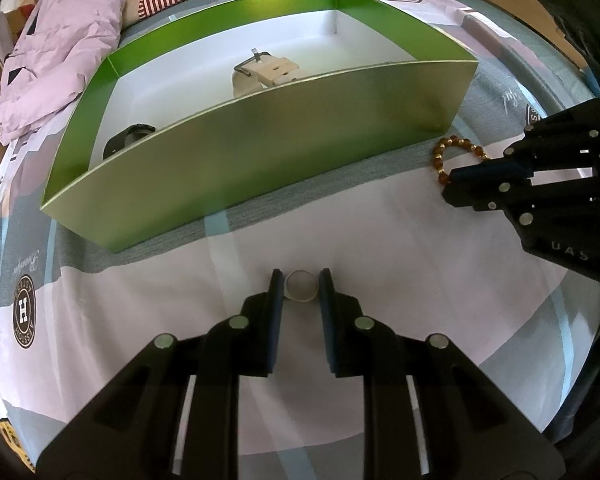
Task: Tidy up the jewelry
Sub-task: 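Close the right gripper on the amber bracelet while the left gripper closes on the small ring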
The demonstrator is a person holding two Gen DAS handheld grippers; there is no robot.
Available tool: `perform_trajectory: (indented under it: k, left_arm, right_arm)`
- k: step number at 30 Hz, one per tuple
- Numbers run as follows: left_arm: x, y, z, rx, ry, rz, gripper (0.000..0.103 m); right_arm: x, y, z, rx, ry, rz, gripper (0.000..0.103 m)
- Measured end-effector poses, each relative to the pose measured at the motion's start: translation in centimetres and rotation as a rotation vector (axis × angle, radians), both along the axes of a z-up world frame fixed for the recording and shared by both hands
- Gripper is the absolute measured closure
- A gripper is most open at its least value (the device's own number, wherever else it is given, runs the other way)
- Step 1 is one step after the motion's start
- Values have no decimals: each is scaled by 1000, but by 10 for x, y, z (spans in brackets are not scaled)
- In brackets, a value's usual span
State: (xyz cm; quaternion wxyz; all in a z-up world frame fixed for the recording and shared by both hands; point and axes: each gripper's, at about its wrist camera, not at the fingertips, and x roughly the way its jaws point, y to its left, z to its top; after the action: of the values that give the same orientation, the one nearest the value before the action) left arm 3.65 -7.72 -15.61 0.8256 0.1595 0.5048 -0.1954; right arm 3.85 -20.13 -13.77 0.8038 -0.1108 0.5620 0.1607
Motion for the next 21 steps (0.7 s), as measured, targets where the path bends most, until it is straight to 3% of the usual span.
perform_trajectory:
  k: [21]
  left_arm:
    - [-3, -1, 8, -17, -13, -11, 86]
  right_arm:
    - [1, -2, 11, 58, -27, 18, 96]
